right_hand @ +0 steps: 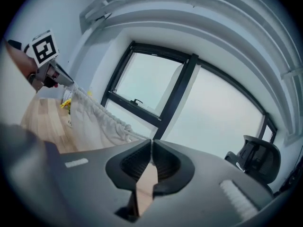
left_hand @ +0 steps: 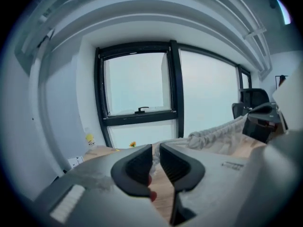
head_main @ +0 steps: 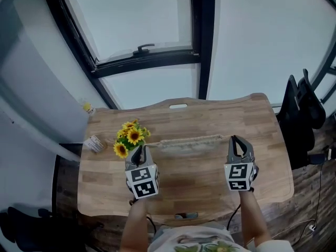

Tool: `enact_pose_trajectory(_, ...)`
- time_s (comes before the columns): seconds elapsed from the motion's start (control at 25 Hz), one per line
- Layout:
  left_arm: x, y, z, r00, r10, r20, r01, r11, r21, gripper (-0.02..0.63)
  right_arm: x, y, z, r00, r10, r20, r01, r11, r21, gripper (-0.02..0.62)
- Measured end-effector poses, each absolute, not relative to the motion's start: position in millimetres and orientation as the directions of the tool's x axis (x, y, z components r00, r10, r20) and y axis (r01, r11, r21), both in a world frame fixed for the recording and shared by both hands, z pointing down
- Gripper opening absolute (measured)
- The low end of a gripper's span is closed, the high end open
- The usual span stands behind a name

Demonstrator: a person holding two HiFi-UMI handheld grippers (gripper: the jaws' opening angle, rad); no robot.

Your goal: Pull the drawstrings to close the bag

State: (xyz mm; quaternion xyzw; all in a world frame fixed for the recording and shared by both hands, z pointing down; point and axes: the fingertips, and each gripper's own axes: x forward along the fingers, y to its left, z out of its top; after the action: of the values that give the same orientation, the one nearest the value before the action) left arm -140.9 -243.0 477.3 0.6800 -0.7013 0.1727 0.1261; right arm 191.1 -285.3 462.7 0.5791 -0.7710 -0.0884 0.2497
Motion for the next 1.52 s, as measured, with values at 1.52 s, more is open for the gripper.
enact_pose_trajectory(1.52,-247.7,-228.7,416.1,-0.14,-0.938,0.317,-0.982,0.174,0.08,0.063,216.0,-261.3,405.2,0.01,-0.985,0.171,-0.998,0.002,0.07,0.012)
